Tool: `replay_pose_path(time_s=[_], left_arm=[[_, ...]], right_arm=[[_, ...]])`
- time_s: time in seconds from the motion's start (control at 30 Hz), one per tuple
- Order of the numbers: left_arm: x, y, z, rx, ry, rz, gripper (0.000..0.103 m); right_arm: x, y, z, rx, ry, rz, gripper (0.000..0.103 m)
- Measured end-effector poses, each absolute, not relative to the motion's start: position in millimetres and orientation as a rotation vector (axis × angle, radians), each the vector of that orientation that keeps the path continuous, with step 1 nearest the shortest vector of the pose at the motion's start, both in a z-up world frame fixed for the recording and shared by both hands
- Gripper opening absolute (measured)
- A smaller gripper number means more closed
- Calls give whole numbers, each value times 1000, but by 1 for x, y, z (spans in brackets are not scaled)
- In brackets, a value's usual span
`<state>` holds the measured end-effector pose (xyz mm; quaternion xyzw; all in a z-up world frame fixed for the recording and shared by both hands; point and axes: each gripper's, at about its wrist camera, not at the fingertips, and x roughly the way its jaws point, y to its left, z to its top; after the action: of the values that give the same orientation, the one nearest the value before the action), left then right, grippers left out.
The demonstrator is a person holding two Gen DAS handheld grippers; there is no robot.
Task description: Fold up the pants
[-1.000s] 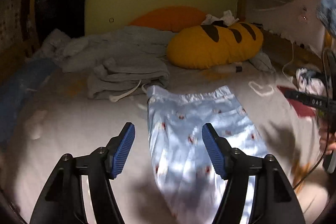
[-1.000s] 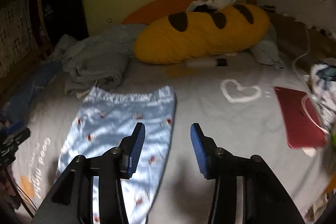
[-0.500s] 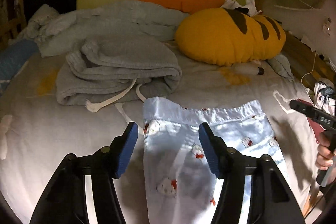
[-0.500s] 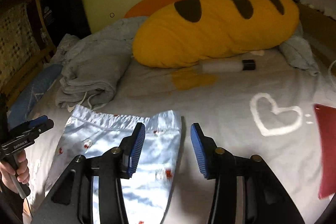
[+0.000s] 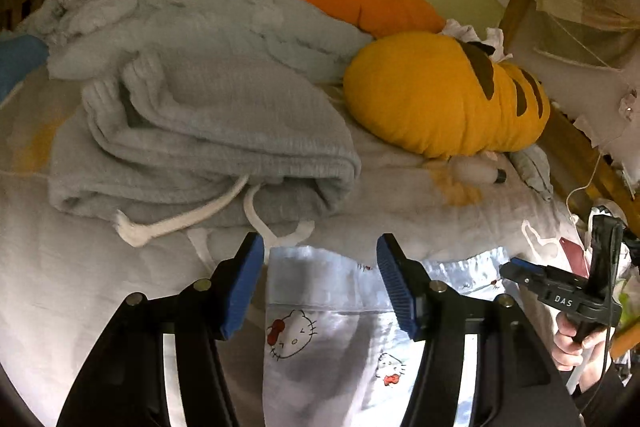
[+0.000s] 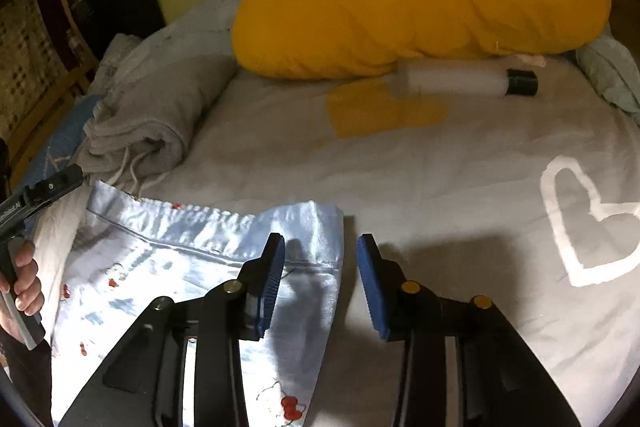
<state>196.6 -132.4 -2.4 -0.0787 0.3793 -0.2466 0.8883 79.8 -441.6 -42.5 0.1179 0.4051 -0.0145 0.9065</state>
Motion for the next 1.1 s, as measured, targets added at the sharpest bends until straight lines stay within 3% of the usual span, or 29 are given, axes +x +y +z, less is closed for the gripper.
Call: replay_pose_path(time_s=[0.07,0.1,0.4,0.5,0.57,0.63,0.67,0.7,0.87,0.9,0.97,1.0,1.03,1.1], left_arm=[[200,-131,-11,-163,805,-523,57],[200,-130,-15,-167,817,-525,57],[208,-122,-23,-181,869,-525,57],[214,-129,-40,-198,936,-601,56],[217,-133,-49,-220,971,-621,54],[221,-137,-58,-234,997,-628,40],[222,-138,-60,-227,998,-622,31],[223,-140,-61,-217,994,-609,14],[221,-138,-54,-208,949,-595,8],[221,-138,-53,-209,948,-595,9],[224,-137,-56,-210,968,-578,25],[225,-137,-58,-212,983,-573,42],[227,-136,-60,-221,992,-589,50],[228,-133,-62,-240,1028,-634,57]], right_arm=[[83,-441,-50,240,862,-22,9],[82,-442,-50,239,866,-27,6],[75,-453,-46,251,840,-78,4],[76,-460,-50,302,850,-81,11],[75,-466,-52,333,851,-84,30],[74,-472,-55,368,856,-53,39],[74,-474,-58,391,865,-25,42],[75,-476,-60,400,869,-10,42],[78,-478,-68,459,860,89,42],[79,-478,-69,473,859,115,42],[81,-477,-71,488,868,167,41],[82,-476,-72,491,870,184,41],[83,-475,-72,496,873,201,41],[85,-475,-74,520,878,233,41]])
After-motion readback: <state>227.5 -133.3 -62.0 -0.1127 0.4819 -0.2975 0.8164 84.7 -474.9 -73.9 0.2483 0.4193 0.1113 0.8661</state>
